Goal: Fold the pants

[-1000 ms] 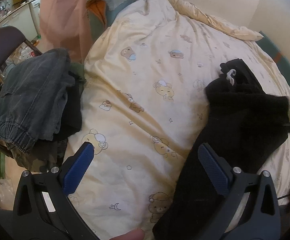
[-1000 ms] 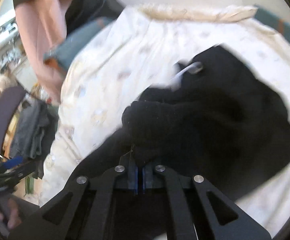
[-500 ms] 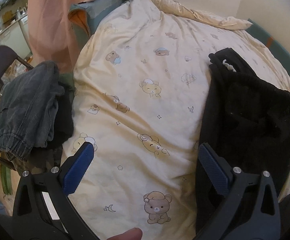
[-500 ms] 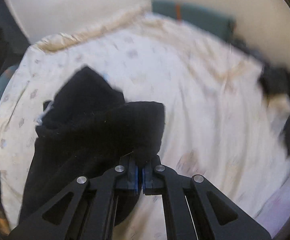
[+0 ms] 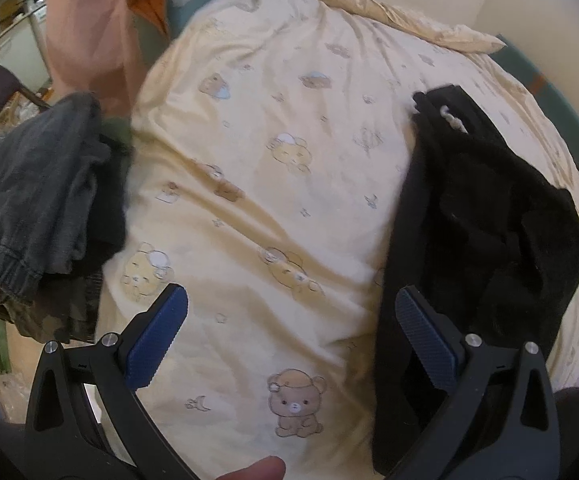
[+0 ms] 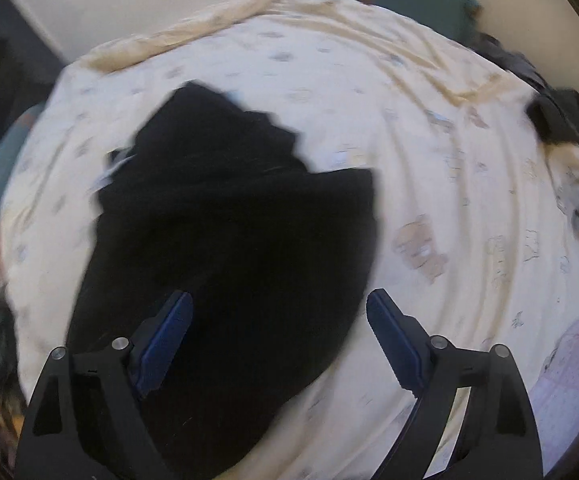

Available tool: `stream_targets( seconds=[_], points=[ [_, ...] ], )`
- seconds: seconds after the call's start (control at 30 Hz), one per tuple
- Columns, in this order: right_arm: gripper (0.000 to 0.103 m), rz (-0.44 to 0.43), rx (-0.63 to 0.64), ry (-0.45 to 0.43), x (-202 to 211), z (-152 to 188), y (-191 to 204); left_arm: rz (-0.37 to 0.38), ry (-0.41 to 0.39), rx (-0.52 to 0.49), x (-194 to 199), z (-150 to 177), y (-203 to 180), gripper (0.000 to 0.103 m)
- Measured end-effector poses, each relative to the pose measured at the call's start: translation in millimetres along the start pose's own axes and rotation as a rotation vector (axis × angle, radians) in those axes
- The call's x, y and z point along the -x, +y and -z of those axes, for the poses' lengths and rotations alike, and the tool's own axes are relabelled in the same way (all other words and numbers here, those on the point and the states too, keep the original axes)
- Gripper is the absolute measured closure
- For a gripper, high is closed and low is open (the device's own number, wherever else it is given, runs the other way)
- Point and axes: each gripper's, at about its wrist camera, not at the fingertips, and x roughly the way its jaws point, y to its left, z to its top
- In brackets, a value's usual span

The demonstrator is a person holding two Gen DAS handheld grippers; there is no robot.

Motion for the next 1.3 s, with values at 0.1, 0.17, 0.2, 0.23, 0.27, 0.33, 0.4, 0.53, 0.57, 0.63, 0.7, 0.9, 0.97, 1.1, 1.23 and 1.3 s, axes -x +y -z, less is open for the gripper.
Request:
stream_targets(
  seconds=[0.1,0.17,0.2,0.23,0.27,0.33,0.4,0.53,0.57,0.63,0.7,0.9,0.97,1.1,1.23,1.3],
  points=[
    [0.012,-0.140,0.054,0.025,4,20,43,0.016,0.025,-0.023,-6,5,-8,0.000],
    [0.012,-0.224,0.085,0.089,-13,32,74,0.020,0.037,-0.030,-10,8,-11,0.000],
    [0.012,-0.250,0.097,0.130,-31,38,91,0.017,0.039,-0.034,-11,10,-12,0.000],
    [0.012,-0.256,0.090,0.159,-47,42,103,0.014,0.038,-0.036,-11,11,-12,0.000],
    [0.012,-0.264,0.078,0.183,-60,44,110,0.010,0.035,-0.039,-11,12,-12,0.000],
    [0.012,-0.243,0.051,0.228,-94,48,125,-0.004,0.026,-0.045,-10,13,-11,0.000],
    [0.019,-0.187,0.082,0.213,-110,49,133,-0.020,0.014,-0.044,-10,12,-9,0.000],
    [0.098,-0.182,0.122,0.170,-109,49,125,-0.024,0.006,-0.037,-13,9,-11,0.000],
    [0.099,-0.207,0.125,0.153,-99,47,117,-0.025,0.001,-0.044,-13,8,-14,0.000],
    [0.100,-0.198,0.147,0.079,-71,43,99,-0.037,-0.035,-0.081,-7,8,-21,0.000],
    [0.100,-0.180,0.124,-0.008,-40,34,72,-0.039,-0.059,-0.105,-3,9,-25,0.000],
    [0.100,0.078,-0.126,-0.311,37,9,-40,0.000,-0.020,-0.122,-7,10,-32,0.000],
    [0.100,0.121,-0.174,-0.308,35,7,-60,0.017,-0.002,-0.138,-12,10,-42,0.000],
    [0.100,0.103,-0.192,-0.274,14,17,-65,0.053,0.045,-0.159,-29,-3,-69,0.000],
    [0.100,0.074,-0.183,-0.304,14,17,-60,0.038,0.110,-0.175,-73,-27,-95,0.001],
    [0.100,0.051,-0.199,-0.291,10,20,-60,0.049,0.167,-0.163,-104,-37,-106,0.004]
  ],
)
